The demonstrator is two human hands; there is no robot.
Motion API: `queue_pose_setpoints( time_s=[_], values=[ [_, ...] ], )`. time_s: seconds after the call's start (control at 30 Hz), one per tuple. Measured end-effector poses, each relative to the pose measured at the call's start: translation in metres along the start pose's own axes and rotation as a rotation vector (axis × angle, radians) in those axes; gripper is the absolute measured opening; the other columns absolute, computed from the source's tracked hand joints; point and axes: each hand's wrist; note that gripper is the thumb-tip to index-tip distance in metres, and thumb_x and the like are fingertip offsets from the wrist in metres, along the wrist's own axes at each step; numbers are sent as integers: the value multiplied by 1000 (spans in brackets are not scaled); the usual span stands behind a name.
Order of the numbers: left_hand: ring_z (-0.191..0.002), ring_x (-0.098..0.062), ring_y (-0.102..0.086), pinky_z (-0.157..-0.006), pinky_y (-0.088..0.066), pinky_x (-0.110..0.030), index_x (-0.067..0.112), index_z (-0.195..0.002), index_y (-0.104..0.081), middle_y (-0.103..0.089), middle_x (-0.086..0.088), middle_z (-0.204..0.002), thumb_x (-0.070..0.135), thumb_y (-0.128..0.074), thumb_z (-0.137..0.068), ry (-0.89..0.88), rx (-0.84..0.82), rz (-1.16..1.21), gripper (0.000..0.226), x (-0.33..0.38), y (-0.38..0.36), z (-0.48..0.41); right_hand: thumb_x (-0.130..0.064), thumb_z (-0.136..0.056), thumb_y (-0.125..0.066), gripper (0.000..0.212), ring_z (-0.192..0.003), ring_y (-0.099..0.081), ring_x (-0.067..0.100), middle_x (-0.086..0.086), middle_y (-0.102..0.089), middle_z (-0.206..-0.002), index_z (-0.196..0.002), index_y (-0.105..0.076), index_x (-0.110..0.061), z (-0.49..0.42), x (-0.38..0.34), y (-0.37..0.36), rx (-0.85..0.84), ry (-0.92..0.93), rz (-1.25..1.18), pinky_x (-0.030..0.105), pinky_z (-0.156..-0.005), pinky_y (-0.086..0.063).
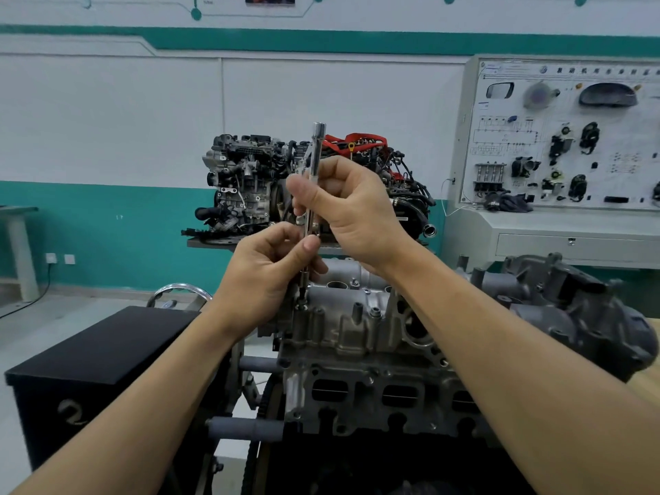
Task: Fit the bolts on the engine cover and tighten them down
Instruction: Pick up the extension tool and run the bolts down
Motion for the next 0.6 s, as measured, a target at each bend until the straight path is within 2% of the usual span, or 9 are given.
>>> queue_pose_setpoints(
  time_s=[0.07, 0.13, 0.23, 0.33, 0.4, 0.47, 0.53, 0.6],
  values=[
    [-63, -12, -67, -56, -54, -21, 9, -90, -69, -73, -4, -71, 36, -56, -91, 12, 5, -6, 30, 0, 0, 1, -20, -102, -54, 17, -72, -65, 13, 7, -71, -84, -100, -63, -6, 0, 0, 1, -57, -35, -11, 21, -64, -50],
    [-63, -11, -67, -58, -53, -19, 13, -91, -71, -73, -4, -71, 39, -51, -94, 33, 8, 20, 33, -1, 0, 0, -21, -106, -44, 25, -75, -65, 14, 4, -74, -87, -104, -65, -7, 0, 2, 2, -78, -58, 6, 25, -65, -50],
    [-66, -13, -68, -62, -53, -19, 13, -95, -69, -74, -4, -73, 44, -53, -93, 24, -6, 41, 35, 0, 0, -1, -14, -101, -54, 16, -66, -65, 10, 1, -74, -77, -95, -66, -5, -1, 4, 3, -46, -41, -11, 23, -56, -52],
    [-64, -14, -68, -63, -53, -20, 9, -91, -61, -74, -4, -74, 38, -64, -89, -13, -9, 30, 29, -1, 0, 0, -13, -93, -67, 10, -68, -69, 9, 1, -73, -72, -90, -66, -4, -2, 7, 5, 6, 8, -1, 20, -68, -53],
    [-63, -11, -66, -60, -52, -19, 10, -87, -59, -73, -3, -72, 35, -61, -90, -23, 4, 20, 25, -2, -1, 0, -18, -95, -66, 12, -72, -70, 8, 1, -75, -76, -94, -67, -6, -2, 7, 6, -10, 4, -8, 17, -70, -51],
    [-64, -10, -65, -59, -52, -19, 11, -86, -61, -72, -2, -72, 36, -56, -93, -25, 2, 2, 27, -2, -1, 1, -22, -100, -56, 18, -76, -70, 8, 3, -76, -85, -99, -69, -9, -3, 7, 7, -54, -21, -17, 19, -69, -51],
    [-65, -11, -66, -60, -52, -18, 12, -87, -64, -72, -3, -72, 36, -51, -98, -10, -3, 9, 30, -2, 0, 1, -19, -104, -49, 23, -76, -69, 9, 6, -76, -90, -106, -68, -7, -3, 8, 8, -73, -45, -34, 20, -66, -50],
    [-66, -12, -67, -63, -53, -18, 14, -87, -68, -72, -4, -72, 36, -48, -102, 13, -2, 40, 34, -2, 0, 0, -12, -103, -49, 21, -72, -69, 7, 5, -75, -86, -108, -67, -3, -3, 10, 8, -70, -34, -29, 16, -63, -50]
  ],
)
Point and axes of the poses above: each hand's wrist, its own z-axis away from the middle knuckle, its own y-axis out of the back of the hand, x = y × z
